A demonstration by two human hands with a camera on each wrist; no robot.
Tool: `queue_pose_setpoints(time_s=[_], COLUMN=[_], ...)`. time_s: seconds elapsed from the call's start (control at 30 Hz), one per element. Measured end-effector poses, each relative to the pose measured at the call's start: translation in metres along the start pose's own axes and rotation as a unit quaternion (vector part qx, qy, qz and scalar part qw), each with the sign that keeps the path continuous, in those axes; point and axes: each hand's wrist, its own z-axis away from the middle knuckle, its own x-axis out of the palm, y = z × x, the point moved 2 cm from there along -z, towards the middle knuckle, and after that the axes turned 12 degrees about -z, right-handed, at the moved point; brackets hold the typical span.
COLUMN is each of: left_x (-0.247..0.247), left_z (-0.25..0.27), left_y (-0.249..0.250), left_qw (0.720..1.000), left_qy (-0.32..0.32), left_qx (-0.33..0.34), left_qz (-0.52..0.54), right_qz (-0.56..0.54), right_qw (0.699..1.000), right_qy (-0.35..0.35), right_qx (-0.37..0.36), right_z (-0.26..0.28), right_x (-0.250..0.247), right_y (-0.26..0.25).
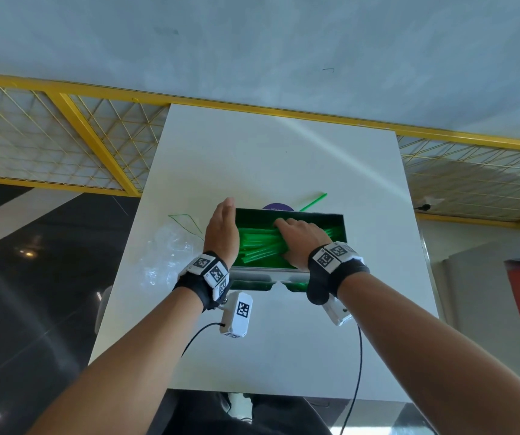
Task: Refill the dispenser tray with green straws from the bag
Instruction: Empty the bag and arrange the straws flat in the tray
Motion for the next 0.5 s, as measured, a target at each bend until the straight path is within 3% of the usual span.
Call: queue_pose_setpoints(time_s=[0.13,0.33,0.5], left_x=[0.010,0.013,0.006], left_z=[0.006,0.001,-0.004], left_y=[-0.008,-0.012,-0.016], left_qw=[0.989,0.955,0.990], left_qy=[-0.055,-0.049,-0.023], left_qx=[0.074,0.087,0.073], left_qz=[-0.119,-0.280,-0.122], right_qz=[-0.078,-0.088,-0.069], right_qw=[0.997,0.996,0.997], right_qy=[-0.009,0.007,-0.022], right_qx=[0.011,-0.009,0.025], right_z=[-0.001,0.012,0.017], right_x=[0.008,-0.009,-0.007], right_y=[-0.004,0.008,0.029])
